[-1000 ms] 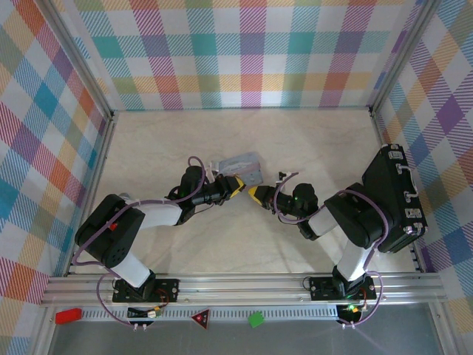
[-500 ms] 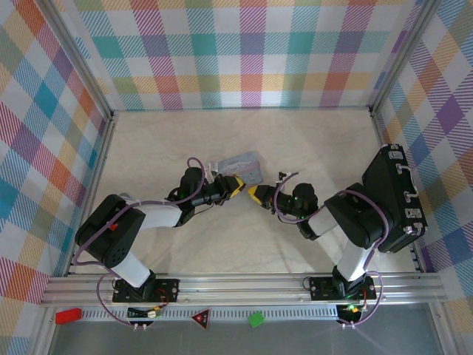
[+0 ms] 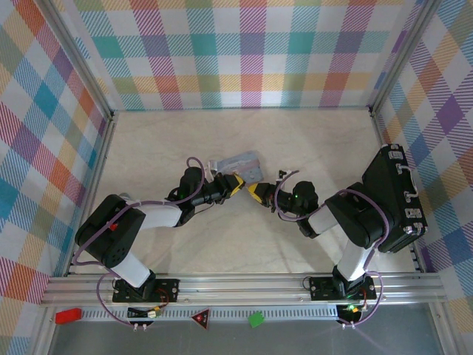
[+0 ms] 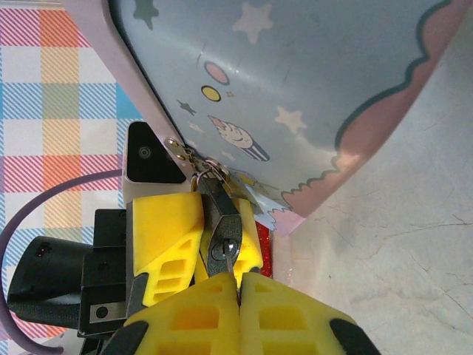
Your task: Unlock a padlock with a key
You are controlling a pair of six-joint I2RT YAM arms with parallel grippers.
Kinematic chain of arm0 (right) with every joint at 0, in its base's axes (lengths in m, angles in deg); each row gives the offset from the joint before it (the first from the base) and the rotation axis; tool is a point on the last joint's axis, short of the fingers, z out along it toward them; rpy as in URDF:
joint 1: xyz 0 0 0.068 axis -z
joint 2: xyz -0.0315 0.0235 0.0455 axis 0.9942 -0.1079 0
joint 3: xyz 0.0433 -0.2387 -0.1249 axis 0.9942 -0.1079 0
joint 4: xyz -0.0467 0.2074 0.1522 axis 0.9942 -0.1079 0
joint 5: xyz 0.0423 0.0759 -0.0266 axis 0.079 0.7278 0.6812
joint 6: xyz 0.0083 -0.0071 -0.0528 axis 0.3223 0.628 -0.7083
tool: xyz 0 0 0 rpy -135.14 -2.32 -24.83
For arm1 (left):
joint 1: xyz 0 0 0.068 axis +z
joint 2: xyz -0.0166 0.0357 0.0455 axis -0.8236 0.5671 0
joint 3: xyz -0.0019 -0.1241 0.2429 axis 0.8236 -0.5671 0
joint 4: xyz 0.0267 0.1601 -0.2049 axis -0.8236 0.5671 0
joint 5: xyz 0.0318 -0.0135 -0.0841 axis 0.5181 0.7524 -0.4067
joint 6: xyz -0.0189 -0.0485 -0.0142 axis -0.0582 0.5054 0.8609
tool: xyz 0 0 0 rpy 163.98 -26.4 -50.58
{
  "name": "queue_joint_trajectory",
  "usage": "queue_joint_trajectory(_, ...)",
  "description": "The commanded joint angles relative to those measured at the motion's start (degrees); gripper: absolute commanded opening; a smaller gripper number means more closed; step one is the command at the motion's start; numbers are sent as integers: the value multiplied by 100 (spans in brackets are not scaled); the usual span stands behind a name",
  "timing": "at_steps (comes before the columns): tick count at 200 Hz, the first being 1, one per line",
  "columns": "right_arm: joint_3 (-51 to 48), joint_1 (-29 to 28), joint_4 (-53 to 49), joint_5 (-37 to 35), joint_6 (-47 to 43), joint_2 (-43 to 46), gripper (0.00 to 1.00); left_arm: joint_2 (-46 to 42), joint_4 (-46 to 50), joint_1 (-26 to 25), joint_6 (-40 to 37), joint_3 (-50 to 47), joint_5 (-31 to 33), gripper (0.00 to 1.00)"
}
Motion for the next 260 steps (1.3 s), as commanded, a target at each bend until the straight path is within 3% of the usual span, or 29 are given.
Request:
queue_joint_trajectory(1,226,22,271,-84,81,152,0,-111,-561,-286,64,101,-464,0)
queue_joint_trajectory(140,569,192,271,227,313,-160,0,-142,-523,-366,19,276,-480,0)
queue_joint_trajectory(216,455,5,271,30,-1096,62,0,-45,-670,-469,173,365,-543,0)
queue_joint_trajectory(260,617,5,271,160,-982,-154,0,-135,-372,-528,-8,382,-542,0)
